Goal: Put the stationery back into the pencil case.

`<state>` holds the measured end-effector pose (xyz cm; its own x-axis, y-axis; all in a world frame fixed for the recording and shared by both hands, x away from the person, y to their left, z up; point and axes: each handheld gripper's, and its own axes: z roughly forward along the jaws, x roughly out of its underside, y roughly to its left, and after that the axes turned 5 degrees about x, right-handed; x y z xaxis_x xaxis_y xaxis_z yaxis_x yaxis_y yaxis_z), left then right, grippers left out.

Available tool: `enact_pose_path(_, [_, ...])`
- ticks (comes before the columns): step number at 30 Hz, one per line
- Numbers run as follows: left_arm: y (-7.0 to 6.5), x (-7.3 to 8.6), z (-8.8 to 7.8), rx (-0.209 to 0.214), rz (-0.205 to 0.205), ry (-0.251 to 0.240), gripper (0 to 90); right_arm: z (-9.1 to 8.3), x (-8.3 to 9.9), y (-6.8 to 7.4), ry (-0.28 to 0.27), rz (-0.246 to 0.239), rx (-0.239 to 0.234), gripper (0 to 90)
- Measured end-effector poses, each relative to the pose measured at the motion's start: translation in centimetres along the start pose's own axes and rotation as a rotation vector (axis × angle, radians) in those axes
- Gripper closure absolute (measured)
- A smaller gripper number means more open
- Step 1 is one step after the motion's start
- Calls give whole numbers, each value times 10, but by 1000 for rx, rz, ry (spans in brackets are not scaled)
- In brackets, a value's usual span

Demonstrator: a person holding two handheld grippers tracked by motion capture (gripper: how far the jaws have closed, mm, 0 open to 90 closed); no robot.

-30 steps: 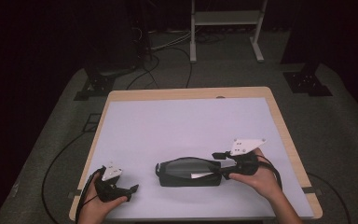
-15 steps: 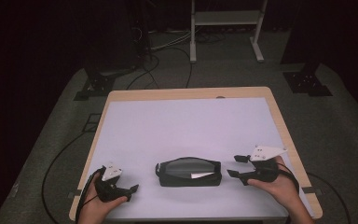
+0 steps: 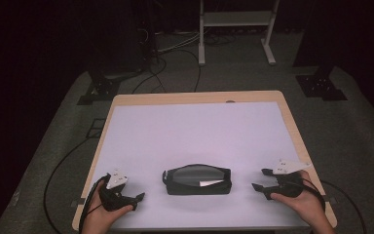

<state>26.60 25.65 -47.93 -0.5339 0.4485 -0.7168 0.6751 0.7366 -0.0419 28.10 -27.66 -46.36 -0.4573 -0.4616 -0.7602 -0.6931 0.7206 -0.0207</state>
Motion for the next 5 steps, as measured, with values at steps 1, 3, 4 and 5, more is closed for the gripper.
enact_pose_path(1, [0, 0, 0, 0, 0, 0, 59, 1, 2, -1, 9, 4, 7, 268])
enact_pose_path(3, [0, 0, 0, 0, 0, 0, 59, 3, 8, -3, 24, 7, 34, 249])
enact_pose_path(4, [0, 0, 0, 0, -1, -1, 59, 4, 10, -4, 31, 10, 47, 245])
enact_pose_path(5, [0, 0, 0, -1, 1, 0, 59, 5, 12, -5, 39, 15, 62, 244])
